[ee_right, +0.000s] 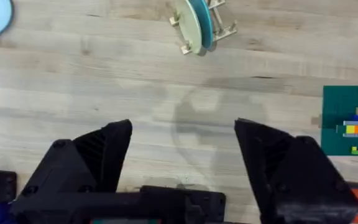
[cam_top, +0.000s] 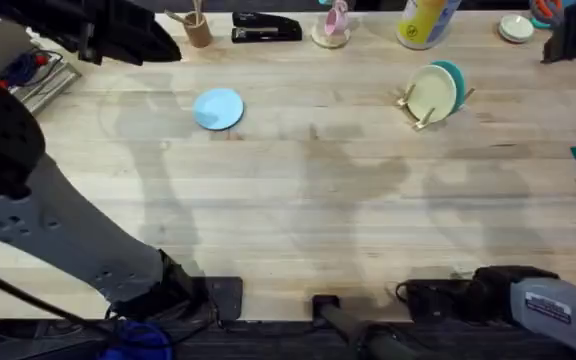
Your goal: Pick up the plates from the table one by one and place each into a slot on the dish rack.
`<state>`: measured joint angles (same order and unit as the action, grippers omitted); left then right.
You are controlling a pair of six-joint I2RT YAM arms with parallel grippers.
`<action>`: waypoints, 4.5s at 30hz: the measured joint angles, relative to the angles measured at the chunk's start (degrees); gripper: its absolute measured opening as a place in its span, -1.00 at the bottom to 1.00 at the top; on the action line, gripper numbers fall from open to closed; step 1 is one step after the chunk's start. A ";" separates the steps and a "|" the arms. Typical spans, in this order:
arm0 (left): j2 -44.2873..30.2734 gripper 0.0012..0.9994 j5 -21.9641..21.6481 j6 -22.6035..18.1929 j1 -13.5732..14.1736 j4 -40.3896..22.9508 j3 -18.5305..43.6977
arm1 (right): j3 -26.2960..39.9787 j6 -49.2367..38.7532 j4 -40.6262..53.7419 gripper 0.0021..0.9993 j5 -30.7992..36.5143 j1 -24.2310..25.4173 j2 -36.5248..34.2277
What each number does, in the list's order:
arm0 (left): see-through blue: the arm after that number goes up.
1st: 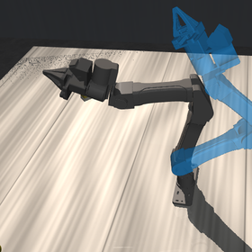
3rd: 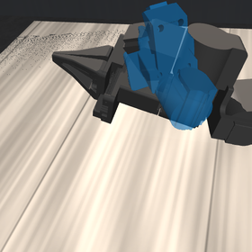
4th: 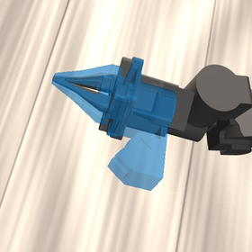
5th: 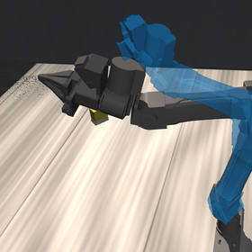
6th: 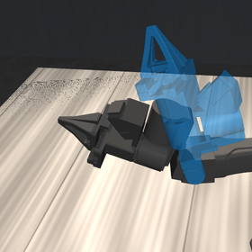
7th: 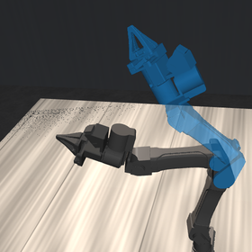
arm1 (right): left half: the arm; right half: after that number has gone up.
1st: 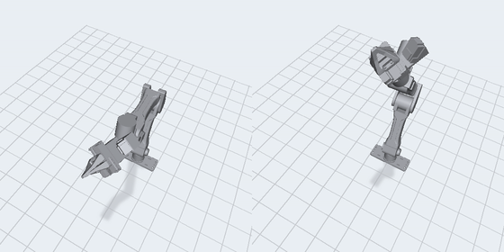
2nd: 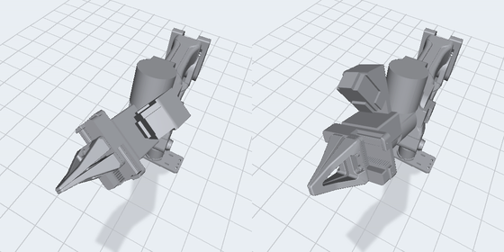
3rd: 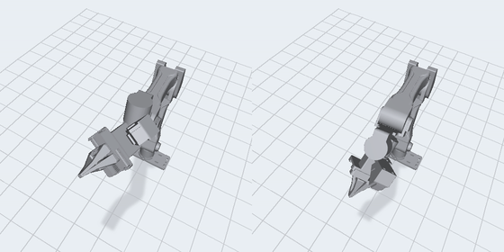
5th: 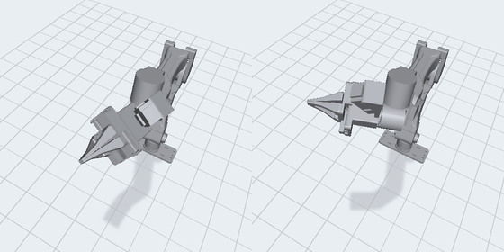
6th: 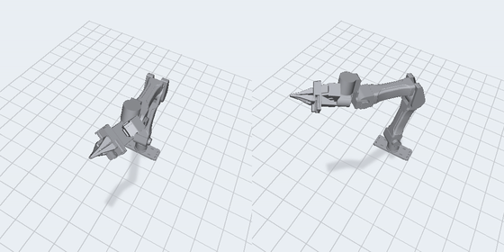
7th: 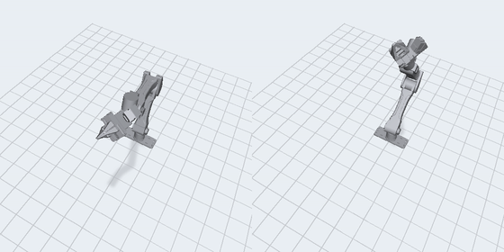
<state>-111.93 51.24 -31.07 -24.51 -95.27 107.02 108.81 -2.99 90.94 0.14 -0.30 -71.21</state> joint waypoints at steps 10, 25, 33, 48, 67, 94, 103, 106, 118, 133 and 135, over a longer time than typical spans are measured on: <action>-5.39 -0.92 0.08 -1.96 -0.39 0.75 0.00 | 0.00 -0.01 0.00 0.99 0.00 0.00 0.01; -15.21 -0.92 0.24 -3.69 -0.39 3.09 0.00 | 0.00 -0.01 0.00 0.99 0.00 0.00 0.01; -21.54 -0.92 0.68 -3.85 -0.38 6.57 0.00 | 0.00 0.00 0.00 0.99 0.00 0.00 0.00; -30.26 -0.92 3.61 -4.52 -0.39 9.45 0.09 | 0.00 0.00 0.00 0.99 0.00 0.00 0.01; -30.26 -0.92 3.58 -4.50 -0.39 9.64 0.09 | 0.00 -0.01 0.00 0.99 0.00 0.00 0.01; -30.26 -0.92 3.58 -4.48 -0.39 9.80 0.09 | 0.15 9.66 -9.77 0.99 -21.30 -2.76 -10.48; -30.26 -0.92 3.58 -4.48 -0.39 9.80 0.09 | 0.15 14.91 -20.10 0.99 -23.15 -12.41 -17.86; -30.26 -0.92 3.56 -4.48 -0.39 9.80 0.09 | 0.15 16.57 -23.05 0.99 -23.52 -15.38 -21.88; -30.26 -0.92 3.58 -4.48 -0.39 9.80 0.09 | 0.15 23.15 -37.69 0.99 -23.63 -23.50 -36.43; -30.26 -0.92 3.58 -4.48 -0.39 9.81 0.09 | 0.15 29.03 -48.43 0.99 -23.78 -29.32 -49.99; -30.26 -0.92 3.58 -4.48 -0.39 9.80 0.09 | 0.15 29.88 -49.74 0.99 -23.97 -29.80 -51.24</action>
<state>-142.19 54.83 -35.55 -24.91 -85.47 107.11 108.97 26.89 41.19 -23.83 -30.09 -122.45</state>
